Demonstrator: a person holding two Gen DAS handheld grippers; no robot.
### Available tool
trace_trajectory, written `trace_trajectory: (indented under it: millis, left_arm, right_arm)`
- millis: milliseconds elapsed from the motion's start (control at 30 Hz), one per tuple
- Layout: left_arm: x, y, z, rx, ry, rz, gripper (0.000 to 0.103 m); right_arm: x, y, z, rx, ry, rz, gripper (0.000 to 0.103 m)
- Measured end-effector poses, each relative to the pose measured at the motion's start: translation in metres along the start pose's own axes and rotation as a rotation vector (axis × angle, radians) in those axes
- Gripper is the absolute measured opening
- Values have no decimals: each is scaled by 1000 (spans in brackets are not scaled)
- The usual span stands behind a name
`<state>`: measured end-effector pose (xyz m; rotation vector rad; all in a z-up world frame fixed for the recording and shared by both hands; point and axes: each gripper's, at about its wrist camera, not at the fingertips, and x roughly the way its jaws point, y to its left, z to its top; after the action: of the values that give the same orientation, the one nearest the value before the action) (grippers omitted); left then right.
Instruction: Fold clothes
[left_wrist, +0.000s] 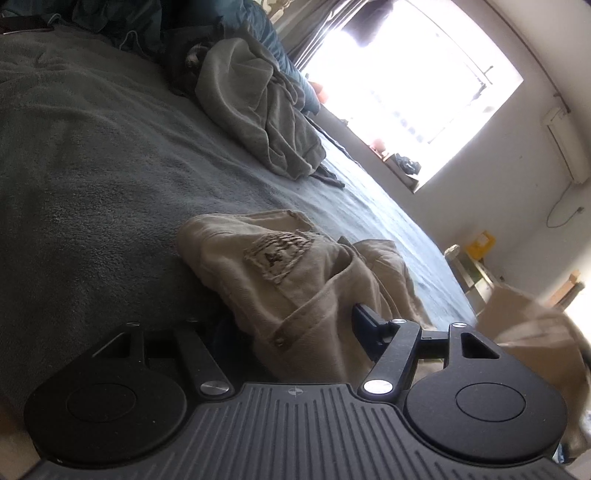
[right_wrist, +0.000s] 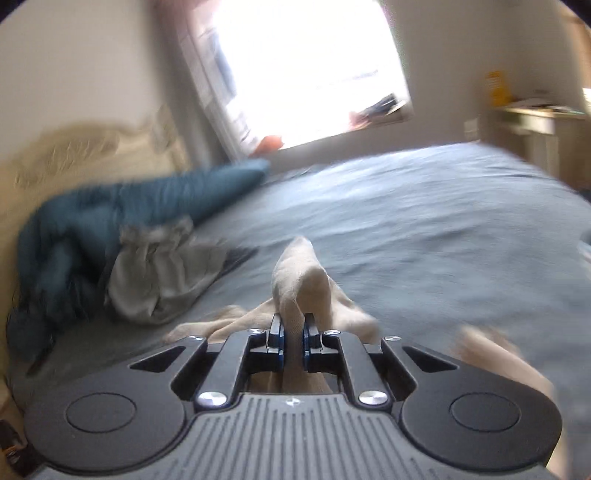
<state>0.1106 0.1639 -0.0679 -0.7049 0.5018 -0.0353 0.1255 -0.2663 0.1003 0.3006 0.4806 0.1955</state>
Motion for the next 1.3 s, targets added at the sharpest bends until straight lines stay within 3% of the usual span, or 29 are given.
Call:
trace_trajectory:
  millis: [100, 200, 300, 400, 500, 633, 733, 833, 900, 1033, 1100, 1200, 1300]
  left_arm:
    - [1, -5, -2, 23, 3, 25, 67]
    - [3, -9, -2, 38, 4, 52, 67]
    - [4, -12, -1, 43, 4, 66, 67]
    - [4, -14, 2, 44, 4, 70, 67]
    - [5, -13, 5, 33, 5, 69, 67]
    - [9, -10, 7, 12, 6, 63, 67]
    - [10, -5, 7, -10, 8, 37, 67]
    - [10, 4, 8, -49, 16, -12, 67]
    - [9, 12, 10, -79, 22, -55, 67]
    - [9, 31, 15, -164, 41, -155, 67]
    - [11, 41, 18, -204, 53, -196, 67]
    - [17, 53, 23, -262, 64, -246, 67]
    - [24, 65, 27, -343, 68, -306, 67]
  right_arm:
    - [-50, -12, -59, 108, 3, -92, 11]
    - [-60, -33, -118, 195, 111, -158, 12]
    - [-65, -56, -151, 281, 177, -185, 20]
    - [-90, -64, -133, 293, 113, -189, 34]
    - [-130, -61, -96, 227, -58, -249, 42]
    - [-135, -52, -41, 143, -151, -144, 49]
    - [-77, -38, -1, 36, -32, 23, 56]
    - [17, -13, 32, -71, 147, 221, 62]
    - [90, 0, 49, -123, 249, 310, 71]
    - [234, 22, 53, -168, 446, 331, 72]
    - [297, 17, 47, -132, 549, 324, 72]
    - [360, 7, 31, -79, 634, 320, 72]
    - [396, -9, 16, 19, 697, 382, 74]
